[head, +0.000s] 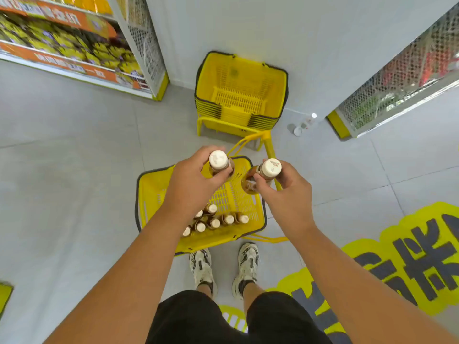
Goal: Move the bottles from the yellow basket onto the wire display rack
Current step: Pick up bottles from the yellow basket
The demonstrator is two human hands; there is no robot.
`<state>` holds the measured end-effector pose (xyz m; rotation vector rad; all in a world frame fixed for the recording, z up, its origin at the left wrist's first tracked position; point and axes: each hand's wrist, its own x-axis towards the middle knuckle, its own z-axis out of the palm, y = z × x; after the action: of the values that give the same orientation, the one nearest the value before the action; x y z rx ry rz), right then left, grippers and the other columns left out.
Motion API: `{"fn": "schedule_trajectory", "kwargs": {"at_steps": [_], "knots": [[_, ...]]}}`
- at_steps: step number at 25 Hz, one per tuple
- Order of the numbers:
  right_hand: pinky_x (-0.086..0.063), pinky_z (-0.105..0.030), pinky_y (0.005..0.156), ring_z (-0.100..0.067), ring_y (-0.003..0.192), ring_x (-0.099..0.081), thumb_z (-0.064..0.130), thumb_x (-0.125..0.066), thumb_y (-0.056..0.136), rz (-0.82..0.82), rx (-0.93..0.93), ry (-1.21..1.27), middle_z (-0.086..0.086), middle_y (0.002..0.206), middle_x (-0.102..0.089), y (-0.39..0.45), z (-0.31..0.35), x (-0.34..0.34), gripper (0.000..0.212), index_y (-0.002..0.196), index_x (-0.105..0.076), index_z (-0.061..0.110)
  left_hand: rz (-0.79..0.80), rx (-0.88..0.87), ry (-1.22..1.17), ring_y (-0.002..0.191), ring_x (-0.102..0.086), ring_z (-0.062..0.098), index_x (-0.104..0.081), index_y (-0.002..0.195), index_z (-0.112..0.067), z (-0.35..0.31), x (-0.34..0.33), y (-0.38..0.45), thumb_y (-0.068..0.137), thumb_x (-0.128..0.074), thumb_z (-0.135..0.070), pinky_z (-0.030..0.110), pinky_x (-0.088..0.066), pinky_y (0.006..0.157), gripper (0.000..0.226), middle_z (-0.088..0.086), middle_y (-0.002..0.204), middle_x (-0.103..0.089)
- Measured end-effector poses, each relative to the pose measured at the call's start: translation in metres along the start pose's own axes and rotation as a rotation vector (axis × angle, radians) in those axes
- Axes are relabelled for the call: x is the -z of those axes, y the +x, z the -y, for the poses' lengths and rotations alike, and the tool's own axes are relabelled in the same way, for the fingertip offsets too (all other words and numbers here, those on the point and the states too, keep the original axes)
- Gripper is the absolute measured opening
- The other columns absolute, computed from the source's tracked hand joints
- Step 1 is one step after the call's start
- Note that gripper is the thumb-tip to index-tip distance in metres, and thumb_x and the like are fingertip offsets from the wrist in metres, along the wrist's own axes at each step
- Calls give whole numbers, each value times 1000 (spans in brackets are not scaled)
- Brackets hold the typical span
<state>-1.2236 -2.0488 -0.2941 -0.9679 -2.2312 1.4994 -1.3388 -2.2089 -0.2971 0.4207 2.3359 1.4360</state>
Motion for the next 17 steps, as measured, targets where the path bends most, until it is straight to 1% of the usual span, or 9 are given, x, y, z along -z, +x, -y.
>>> {"fn": "schedule_trajectory", "kwargs": {"at_steps": [2,4,7,8,9,11,12,15,17], "knots": [[-58,-42,91,-8,98,-72,20,-83,83,-25,61,10,10,96,-77,-5,49,27,21,100,-73,28,-11,-31,-40,102,-68,4,-68,118,-37,-47,30,-3,83,-82,-34,40,-55,93,38,-15,104,-74],[-59,-41,92,-9,99,-72,19,-83,84,-32,126,28,9,97,-77,-7,97,52,22,103,-75,24,-11,-101,-57,105,-68,5,-66,119,-36,-94,60,-6,84,-81,-33,43,-55,94,39,-15,107,-74],[-58,-45,96,-13,103,-73,25,-82,82,-64,230,79,7,102,-78,-8,164,88,25,107,-76,24,-48,-210,-104,104,-69,5,-62,116,-33,-160,107,-14,86,-80,-27,46,-55,95,35,-16,105,-74],[-58,-45,95,-14,101,-74,25,-82,83,-75,265,93,6,100,-79,-8,185,98,23,105,-77,25,-54,-240,-121,104,-69,7,-62,115,-32,-180,120,-16,86,-79,-25,46,-55,96,34,-14,106,-74],[-59,-41,92,-14,98,-74,20,-82,83,-77,303,103,7,96,-79,-7,206,109,19,101,-77,26,-58,-267,-140,104,-70,8,-63,116,-31,-199,132,-20,87,-79,-22,45,-55,97,34,-12,107,-75],[-58,-31,83,-10,89,-74,13,-82,84,-61,381,120,8,89,-79,-8,247,130,17,92,-77,27,-83,-313,-165,104,-70,8,-67,117,-28,-237,154,-30,87,-79,-17,40,-56,98,35,-8,108,-76],[-58,-29,82,-9,88,-75,12,-82,84,-46,404,127,8,88,-80,-7,265,139,19,93,-77,28,-97,-333,-170,103,-70,7,-67,116,-28,-254,163,-34,87,-79,-15,38,-56,98,34,-7,108,-76],[-60,-33,86,-10,92,-76,15,-85,82,21,486,128,8,91,-81,-5,310,168,22,98,-79,28,-142,-390,-84,103,-70,3,-68,117,-30,-297,183,-51,89,-77,-23,29,-56,91,31,-11,108,-76],[-59,-28,82,-4,90,-75,17,-85,81,82,530,113,13,90,-80,-2,334,187,22,98,-79,30,-186,-409,-42,98,-70,-1,-68,118,-28,-321,193,-65,90,-76,-25,21,-55,84,29,-13,106,-76]]}}
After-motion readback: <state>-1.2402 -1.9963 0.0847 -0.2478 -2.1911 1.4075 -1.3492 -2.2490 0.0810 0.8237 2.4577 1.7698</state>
